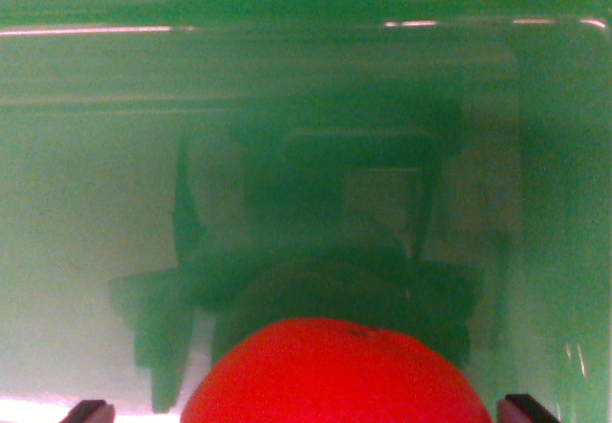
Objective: Pick fruit
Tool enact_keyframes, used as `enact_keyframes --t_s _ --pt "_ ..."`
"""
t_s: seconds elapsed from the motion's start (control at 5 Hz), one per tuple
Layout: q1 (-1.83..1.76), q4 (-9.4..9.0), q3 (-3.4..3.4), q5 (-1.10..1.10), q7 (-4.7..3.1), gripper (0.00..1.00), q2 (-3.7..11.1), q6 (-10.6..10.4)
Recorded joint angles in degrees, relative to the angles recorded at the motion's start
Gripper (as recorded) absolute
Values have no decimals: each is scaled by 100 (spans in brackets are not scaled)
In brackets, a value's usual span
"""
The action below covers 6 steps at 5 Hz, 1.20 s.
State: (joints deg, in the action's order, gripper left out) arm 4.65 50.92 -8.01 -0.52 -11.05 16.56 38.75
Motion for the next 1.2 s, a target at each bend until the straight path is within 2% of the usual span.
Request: enact_keyframes --t_s 0.2,0.4,1.2 --pt "0 0 0 0 0 0 0 0" --pt "0 -3 0 0 -1 100 1 -3" --pt "0 -3 0 0 -1 100 1 -3"
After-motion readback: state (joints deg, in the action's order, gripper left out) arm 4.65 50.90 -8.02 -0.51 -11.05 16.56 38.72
